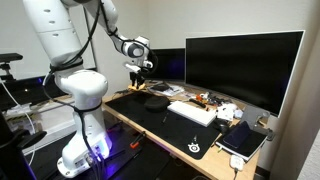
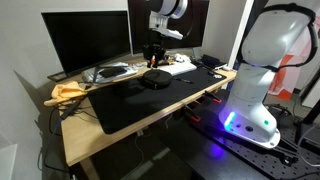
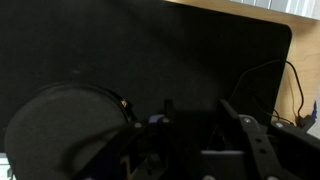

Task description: Close the black bag on the table

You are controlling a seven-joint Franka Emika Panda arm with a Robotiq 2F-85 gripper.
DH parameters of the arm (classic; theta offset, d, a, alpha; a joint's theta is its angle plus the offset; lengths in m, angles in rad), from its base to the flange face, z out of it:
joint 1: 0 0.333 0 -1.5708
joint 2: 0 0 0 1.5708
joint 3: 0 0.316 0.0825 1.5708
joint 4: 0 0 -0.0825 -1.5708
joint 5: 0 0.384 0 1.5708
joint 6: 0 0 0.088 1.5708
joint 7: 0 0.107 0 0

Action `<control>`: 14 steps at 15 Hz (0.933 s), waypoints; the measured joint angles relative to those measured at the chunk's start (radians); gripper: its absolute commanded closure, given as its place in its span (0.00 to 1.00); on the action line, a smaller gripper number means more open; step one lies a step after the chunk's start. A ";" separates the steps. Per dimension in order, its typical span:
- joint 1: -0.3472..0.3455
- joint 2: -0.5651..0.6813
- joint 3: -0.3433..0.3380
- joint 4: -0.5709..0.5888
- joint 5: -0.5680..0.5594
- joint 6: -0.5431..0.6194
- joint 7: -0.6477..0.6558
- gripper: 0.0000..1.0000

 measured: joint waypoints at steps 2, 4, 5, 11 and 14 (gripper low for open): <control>0.002 0.003 0.000 0.000 -0.003 0.000 0.000 0.05; 0.007 0.005 0.000 0.000 -0.010 0.000 0.000 0.00; 0.009 0.005 0.000 0.000 -0.014 0.000 0.000 0.00; 0.012 0.009 0.000 0.000 -0.020 0.008 0.000 0.00; 0.012 0.011 0.000 -0.001 -0.020 0.015 0.000 0.00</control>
